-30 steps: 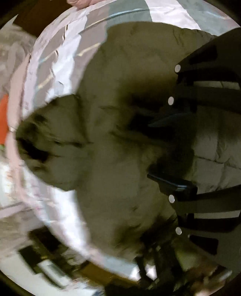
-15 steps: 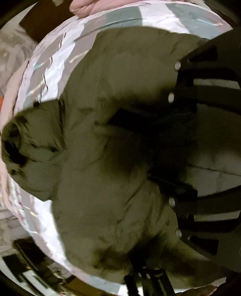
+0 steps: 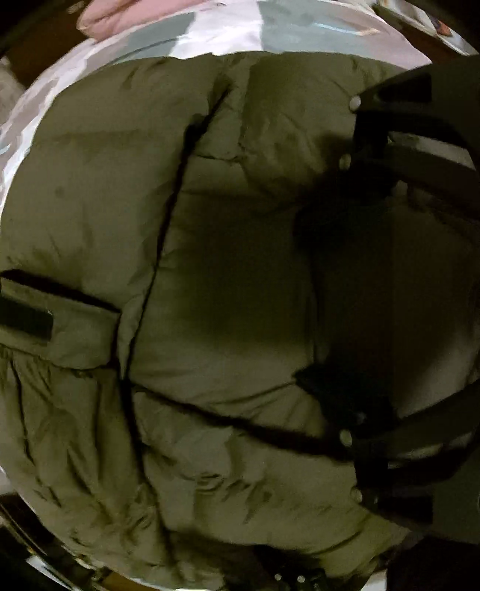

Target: Fold large clothes

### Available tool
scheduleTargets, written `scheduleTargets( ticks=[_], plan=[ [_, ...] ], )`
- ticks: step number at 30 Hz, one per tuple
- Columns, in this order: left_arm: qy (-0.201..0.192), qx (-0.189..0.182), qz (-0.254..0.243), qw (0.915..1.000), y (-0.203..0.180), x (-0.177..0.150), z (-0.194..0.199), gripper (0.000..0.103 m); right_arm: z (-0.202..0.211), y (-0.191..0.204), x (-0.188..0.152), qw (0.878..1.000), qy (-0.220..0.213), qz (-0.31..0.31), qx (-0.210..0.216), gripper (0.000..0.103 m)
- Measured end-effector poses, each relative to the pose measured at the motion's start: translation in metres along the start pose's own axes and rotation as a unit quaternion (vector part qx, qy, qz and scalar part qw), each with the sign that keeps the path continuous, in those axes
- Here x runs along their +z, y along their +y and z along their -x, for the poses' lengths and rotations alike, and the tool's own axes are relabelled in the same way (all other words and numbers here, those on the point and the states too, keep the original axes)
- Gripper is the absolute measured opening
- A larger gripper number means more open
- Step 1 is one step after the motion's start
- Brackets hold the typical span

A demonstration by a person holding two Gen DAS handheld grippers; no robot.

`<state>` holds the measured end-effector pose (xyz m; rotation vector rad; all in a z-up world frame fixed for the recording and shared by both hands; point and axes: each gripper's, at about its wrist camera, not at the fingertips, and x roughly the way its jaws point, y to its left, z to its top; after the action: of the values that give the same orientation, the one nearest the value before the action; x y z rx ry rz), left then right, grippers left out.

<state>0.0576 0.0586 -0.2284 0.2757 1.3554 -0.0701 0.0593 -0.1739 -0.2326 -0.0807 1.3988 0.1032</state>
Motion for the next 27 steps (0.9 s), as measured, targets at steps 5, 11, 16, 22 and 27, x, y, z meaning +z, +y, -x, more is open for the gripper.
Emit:
scheduleTargets(
  ticks=[5,11,16,22,27],
  plan=[
    [0.005,-0.002,0.033,0.9994,0.019,-0.010,0.018,0.093,0.039,-0.030,-0.015,0.999,-0.042,-0.031,-0.014,0.083],
    [0.041,0.022,0.021,0.9987,0.017,-0.033,-0.001,0.096,-0.008,-0.047,-0.037,0.998,0.013,-0.040,-0.053,0.089],
    [0.062,0.025,0.029,0.9973,0.016,-0.030,-0.003,0.097,-0.006,-0.040,-0.036,0.997,0.017,-0.020,-0.066,0.090],
    [0.013,0.032,0.039,0.9986,0.015,-0.038,0.025,0.096,0.028,-0.073,-0.040,0.992,-0.038,-0.093,-0.076,0.090],
    [0.045,0.042,0.034,0.9975,0.003,-0.044,0.009,0.098,-0.004,-0.084,-0.053,0.991,0.020,-0.099,-0.084,0.094]
  ],
)
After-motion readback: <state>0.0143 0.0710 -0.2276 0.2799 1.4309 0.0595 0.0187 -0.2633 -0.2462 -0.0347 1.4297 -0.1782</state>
